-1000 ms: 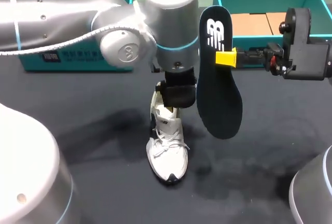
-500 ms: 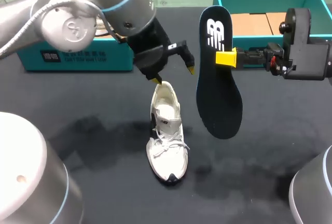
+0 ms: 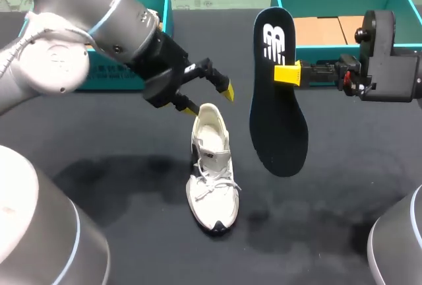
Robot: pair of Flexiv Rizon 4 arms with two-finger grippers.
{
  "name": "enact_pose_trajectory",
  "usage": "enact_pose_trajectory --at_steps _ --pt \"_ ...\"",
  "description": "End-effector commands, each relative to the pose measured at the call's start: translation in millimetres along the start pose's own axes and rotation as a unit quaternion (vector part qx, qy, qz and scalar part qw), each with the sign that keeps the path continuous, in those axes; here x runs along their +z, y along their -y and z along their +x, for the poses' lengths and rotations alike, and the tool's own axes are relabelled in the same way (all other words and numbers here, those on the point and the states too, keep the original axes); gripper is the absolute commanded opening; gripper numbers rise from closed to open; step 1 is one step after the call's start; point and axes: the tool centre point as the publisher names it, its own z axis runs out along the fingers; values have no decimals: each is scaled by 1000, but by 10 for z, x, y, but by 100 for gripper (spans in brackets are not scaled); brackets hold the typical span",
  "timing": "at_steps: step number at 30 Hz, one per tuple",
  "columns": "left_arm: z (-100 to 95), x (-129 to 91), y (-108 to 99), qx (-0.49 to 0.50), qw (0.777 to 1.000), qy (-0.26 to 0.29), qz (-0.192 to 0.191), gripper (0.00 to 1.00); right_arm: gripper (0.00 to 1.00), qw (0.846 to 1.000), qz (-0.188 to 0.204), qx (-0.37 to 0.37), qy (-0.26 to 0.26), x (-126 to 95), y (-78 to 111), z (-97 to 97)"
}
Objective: Take the shoe out of the shoebox, open the shoe tongue, remove and reinsert the insole, then place the shoe into the shoebox
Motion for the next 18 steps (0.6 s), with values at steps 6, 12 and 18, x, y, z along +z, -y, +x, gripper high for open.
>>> enact_pose_trajectory --at_steps 6,12,18 --pt "-146 -195 35 79 976 203 -28 100 0 1000 0 0 1 18 8 -4" --pt "-252 -321 8 97 968 230 -30 100 0 1000 0 0 1 18 8 -4" --pt "-252 -321 8 97 968 230 -30 100 0 1000 0 0 1 18 8 -4"
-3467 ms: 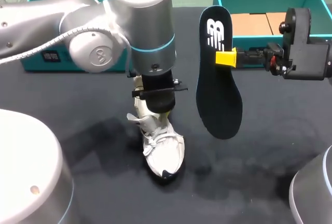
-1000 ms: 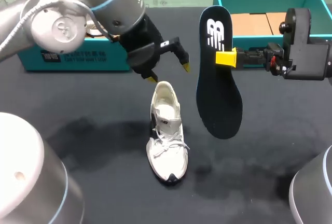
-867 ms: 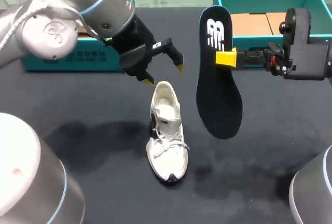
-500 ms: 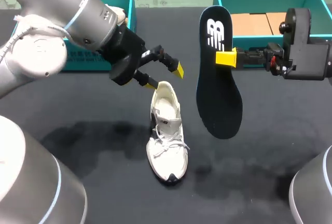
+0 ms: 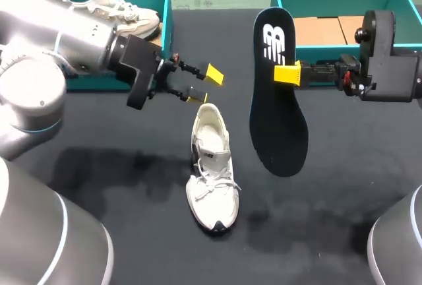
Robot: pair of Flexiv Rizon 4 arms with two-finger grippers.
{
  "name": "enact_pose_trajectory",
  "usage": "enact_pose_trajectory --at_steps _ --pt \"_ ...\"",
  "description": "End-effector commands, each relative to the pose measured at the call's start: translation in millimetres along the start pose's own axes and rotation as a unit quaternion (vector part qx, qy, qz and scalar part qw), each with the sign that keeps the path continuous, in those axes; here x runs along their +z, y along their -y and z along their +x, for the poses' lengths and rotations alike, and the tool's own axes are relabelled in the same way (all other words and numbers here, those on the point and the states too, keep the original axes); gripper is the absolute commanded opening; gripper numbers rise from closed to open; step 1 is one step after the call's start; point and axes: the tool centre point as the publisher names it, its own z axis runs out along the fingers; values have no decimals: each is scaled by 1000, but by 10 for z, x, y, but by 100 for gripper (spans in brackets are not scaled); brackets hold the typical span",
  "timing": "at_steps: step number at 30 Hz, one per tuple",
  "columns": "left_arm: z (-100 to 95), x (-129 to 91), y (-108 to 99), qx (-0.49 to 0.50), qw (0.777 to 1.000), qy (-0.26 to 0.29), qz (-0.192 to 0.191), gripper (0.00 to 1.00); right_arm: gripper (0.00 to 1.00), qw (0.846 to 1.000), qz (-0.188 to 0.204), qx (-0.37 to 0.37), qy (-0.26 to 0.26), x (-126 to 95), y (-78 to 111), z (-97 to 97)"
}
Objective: Take the shoe out of the shoebox, open the shoe tongue, remove and reinsert the insole, then place the shoe into the shoebox
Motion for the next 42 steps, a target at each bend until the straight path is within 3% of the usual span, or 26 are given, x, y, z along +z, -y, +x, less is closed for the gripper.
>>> enact_pose_trajectory --at_steps 1,6,13,22,27,33,36,42 --pt "24 11 15 1 1000 14 -2 100 0 1000 0 1 1 18 8 -4" --pt "7 -5 23 -81 991 91 -51 100 0 1000 0 1 1 18 8 -4" --pt "-75 -148 -7 -99 986 93 -99 100 0 1000 0 1 1 18 8 -4" --pt "-91 -222 -91 -97 984 97 -110 100 0 1000 0 1 1 18 8 -4" --pt "-86 -306 -150 -94 983 103 -119 100 0 999 12 49 8 58 -37 -206" --pt "-43 -438 -212 -98 980 104 -136 100 0 994 36 101 4 160 -146 -578" --pt "-50 -467 -264 -102 981 110 -125 100 0 989 41 141 -11 240 -159 -780" --pt "-50 -467 -264 -102 981 110 -125 100 0 989 41 141 -11 240 -159 -780"
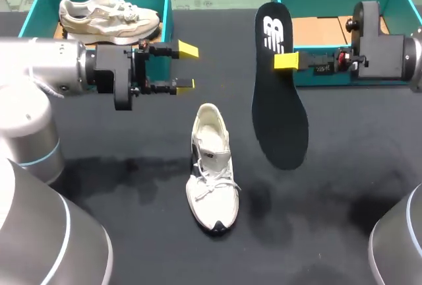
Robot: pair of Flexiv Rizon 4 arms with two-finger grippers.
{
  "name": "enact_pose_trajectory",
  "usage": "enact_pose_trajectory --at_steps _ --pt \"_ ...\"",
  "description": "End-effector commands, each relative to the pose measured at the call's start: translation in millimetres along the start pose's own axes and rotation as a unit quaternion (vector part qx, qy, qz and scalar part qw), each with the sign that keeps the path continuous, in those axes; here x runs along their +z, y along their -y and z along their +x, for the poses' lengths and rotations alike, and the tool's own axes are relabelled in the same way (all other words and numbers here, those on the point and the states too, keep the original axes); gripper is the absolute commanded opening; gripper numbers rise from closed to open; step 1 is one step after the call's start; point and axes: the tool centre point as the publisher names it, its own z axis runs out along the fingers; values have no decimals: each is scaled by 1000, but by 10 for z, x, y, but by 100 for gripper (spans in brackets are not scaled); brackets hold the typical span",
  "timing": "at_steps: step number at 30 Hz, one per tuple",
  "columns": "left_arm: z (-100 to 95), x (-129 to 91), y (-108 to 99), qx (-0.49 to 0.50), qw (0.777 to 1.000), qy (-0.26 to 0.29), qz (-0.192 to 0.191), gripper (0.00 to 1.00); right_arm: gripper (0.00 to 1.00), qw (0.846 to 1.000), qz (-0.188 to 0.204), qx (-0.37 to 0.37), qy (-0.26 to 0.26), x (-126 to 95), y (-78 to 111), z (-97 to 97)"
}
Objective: Take the shoe out of the shoebox, open the shoe tongue, remove and reinsert the insole, then place the shoe into the shoebox
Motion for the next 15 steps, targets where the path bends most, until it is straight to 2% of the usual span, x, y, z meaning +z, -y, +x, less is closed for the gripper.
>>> enact_pose_trajectory --at_steps 1,8,14,15 --pt "-1 2 -21 1 1000 -1 2 100 0 1000 25 1 -10 216 -169 -190" --pt "-1 2 -21 1 1000 -1 2 100 0 1000 25 1 -10 216 -169 -190" --pt "-1 2 -21 1 1000 -1 2 100 0 997 28 71 4 489 -300 -682" --pt "-1 2 -21 1 1000 -1 2 100 0 996 17 82 0 509 -318 -752"
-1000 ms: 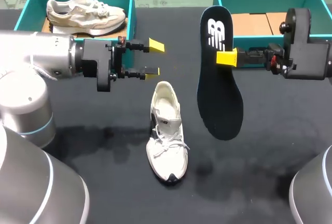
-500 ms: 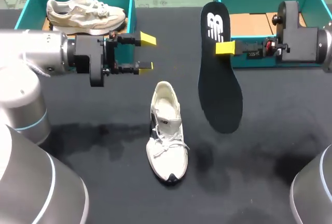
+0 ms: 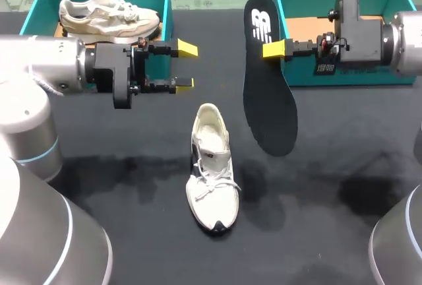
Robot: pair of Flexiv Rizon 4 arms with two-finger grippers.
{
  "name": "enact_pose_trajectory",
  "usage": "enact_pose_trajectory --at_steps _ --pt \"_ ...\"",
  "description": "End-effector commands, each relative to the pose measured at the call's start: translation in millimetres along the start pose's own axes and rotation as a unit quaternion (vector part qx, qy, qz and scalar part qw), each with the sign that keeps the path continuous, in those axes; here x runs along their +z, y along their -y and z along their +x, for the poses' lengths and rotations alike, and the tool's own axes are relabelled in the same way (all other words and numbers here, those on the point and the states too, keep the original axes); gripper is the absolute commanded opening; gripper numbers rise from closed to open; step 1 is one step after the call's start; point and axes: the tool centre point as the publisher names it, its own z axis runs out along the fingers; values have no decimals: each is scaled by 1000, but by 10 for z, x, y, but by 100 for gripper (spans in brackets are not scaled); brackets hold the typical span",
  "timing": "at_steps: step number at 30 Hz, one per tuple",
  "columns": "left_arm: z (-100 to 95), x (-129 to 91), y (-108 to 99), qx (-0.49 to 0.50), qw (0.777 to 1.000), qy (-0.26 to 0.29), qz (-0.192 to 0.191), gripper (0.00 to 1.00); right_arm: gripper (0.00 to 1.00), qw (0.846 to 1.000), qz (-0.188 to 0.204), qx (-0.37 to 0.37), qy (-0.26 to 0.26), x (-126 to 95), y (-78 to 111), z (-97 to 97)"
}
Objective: Take the shoe out of the shoebox, open the shoe tongue, remove and reinsert the insole, then place the shoe into the shoebox
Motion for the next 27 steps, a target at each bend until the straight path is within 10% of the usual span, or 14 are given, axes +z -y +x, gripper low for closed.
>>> enact_pose_trajectory --at_steps 1,27 --pt "2 9 -1 1 1000 0 0 100 0 999 -3 39 -18 335 -186 -361" --pt "2 9 -1 1 1000 0 0 100 0 980 23 196 -8 624 -302 -672"
